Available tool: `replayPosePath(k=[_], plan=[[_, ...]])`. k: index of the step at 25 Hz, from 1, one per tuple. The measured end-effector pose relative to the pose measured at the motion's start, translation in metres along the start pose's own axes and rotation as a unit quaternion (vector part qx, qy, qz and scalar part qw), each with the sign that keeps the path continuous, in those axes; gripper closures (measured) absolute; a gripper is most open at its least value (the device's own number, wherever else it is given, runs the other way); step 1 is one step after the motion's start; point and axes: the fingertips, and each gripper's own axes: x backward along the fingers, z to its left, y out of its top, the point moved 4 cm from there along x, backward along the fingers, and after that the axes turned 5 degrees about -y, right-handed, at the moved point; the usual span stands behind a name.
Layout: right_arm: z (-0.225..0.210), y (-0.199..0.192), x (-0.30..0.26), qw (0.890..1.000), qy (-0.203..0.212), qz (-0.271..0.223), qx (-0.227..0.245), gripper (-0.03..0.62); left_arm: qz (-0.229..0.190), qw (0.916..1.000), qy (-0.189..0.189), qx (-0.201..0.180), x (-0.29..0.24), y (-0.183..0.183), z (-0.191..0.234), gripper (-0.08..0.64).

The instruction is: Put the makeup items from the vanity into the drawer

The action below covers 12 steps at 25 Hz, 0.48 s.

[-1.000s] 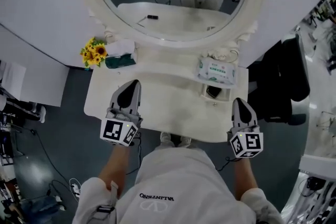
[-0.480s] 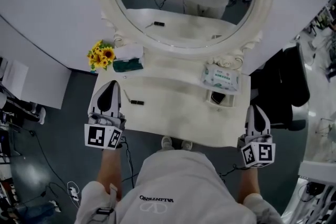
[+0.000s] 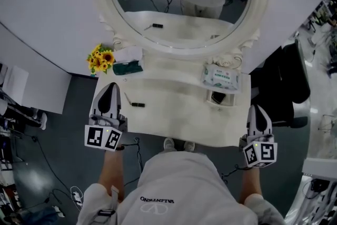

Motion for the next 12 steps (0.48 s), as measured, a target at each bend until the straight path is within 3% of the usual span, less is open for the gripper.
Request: replayPosePath(k=[12], plan=[[-0.002, 0.004, 0.007, 1.0, -0.003, 0.001, 0.013, 0.581, 0.006, 0.9996, -0.022, -0.016, -0.003, 0.0, -0.011, 0.557]])
